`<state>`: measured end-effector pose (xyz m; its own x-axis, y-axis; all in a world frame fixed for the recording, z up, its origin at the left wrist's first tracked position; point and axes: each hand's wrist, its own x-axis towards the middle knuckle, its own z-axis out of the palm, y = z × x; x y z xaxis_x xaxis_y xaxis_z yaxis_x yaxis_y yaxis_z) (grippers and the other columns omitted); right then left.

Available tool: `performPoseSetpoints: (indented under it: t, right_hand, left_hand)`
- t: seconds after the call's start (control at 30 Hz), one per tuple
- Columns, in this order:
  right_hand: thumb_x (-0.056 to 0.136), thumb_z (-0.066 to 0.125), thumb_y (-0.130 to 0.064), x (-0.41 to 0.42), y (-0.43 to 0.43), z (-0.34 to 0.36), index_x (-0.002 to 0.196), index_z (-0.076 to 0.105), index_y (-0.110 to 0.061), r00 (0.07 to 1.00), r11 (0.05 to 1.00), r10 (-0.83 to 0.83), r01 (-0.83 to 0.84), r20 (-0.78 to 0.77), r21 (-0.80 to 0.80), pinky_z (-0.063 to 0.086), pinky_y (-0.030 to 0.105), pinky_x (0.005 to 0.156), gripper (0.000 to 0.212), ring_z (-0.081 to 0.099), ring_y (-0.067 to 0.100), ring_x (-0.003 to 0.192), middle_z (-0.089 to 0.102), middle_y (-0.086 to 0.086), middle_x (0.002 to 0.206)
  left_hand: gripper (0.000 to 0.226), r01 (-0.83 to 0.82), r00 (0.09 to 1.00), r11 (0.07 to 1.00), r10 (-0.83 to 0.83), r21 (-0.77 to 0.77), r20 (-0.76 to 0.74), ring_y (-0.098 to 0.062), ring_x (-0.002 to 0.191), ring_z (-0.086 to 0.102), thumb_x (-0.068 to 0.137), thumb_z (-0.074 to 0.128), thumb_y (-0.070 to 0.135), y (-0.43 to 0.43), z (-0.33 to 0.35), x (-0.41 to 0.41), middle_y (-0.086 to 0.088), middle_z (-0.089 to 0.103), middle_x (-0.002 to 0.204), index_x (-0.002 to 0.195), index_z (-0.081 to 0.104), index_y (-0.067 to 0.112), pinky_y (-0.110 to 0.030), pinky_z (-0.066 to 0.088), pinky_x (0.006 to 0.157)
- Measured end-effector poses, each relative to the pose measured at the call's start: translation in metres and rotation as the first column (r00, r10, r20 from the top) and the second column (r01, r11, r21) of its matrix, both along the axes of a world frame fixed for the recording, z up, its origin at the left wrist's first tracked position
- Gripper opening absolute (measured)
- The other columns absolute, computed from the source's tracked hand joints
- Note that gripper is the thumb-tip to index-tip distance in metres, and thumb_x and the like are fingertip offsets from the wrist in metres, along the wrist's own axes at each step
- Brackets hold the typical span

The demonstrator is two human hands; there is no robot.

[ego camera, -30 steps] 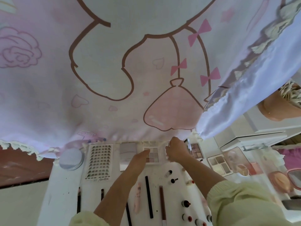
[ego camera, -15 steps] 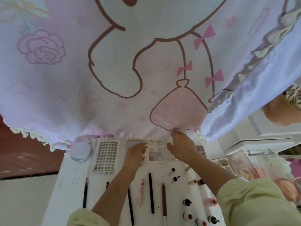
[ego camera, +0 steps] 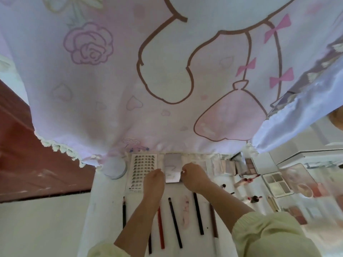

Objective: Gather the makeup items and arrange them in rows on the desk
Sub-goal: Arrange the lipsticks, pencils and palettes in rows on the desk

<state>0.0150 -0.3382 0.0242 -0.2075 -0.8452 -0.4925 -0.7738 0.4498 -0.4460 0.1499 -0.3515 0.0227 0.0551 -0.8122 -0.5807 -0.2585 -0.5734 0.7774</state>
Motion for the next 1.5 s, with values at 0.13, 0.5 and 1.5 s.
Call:
performPoseSetpoints:
  t: [0.13, 0.5, 1.5]
  right_hand:
    - [0.091, 0.047, -0.006, 0.020, -0.003, -0.011, 0.100, 0.049, -0.005, 0.973, 0.974, -0.225, 0.226, 0.048, -0.006, 0.039, 0.026, 0.068, 0.010, 0.051, 0.020, 0.084, 0.052, 0.005, 0.092]
    - [0.086, 0.056, -0.009, 0.020, -0.015, -0.018, 0.074, 0.061, 0.005, 0.726, 0.779, -0.611, 0.622, 0.315, 0.077, 0.054, 0.036, 0.068, 0.019, 0.059, 0.026, 0.065, 0.057, 0.011, 0.065]
    - [0.096, 0.045, -0.004, -0.012, 0.044, 0.116, 0.111, 0.062, 0.011, 0.352, 0.894, -0.419, 0.321, 0.837, 0.313, 0.050, 0.020, 0.052, 0.027, 0.055, 0.014, 0.060, 0.069, 0.015, 0.080]
  left_hand:
    - [0.035, 0.175, 0.982, 0.981, -0.180, 0.090, 0.050, -0.009, 0.056, 0.031, 0.092, 0.041, 0.002, -0.014, -0.011, 0.002, 0.001, 0.036, 0.063, 0.060, 0.035, 0.016, -0.021, 0.024, 0.049]
    - [0.028, 0.238, 0.970, 0.957, -0.244, 0.165, 0.015, -0.026, 0.071, 0.056, 0.090, 0.050, 0.015, -0.038, -0.011, 0.003, -0.020, 0.064, 0.086, 0.097, 0.063, -0.009, -0.032, 0.046, 0.059]
    - [0.040, 0.072, 0.658, 0.993, 0.027, 0.098, -0.752, -0.022, 0.098, 0.066, 0.074, 0.073, 0.039, 0.009, 0.088, 0.042, -0.009, 0.070, 0.101, 0.102, 0.068, 0.011, -0.036, 0.052, 0.093]
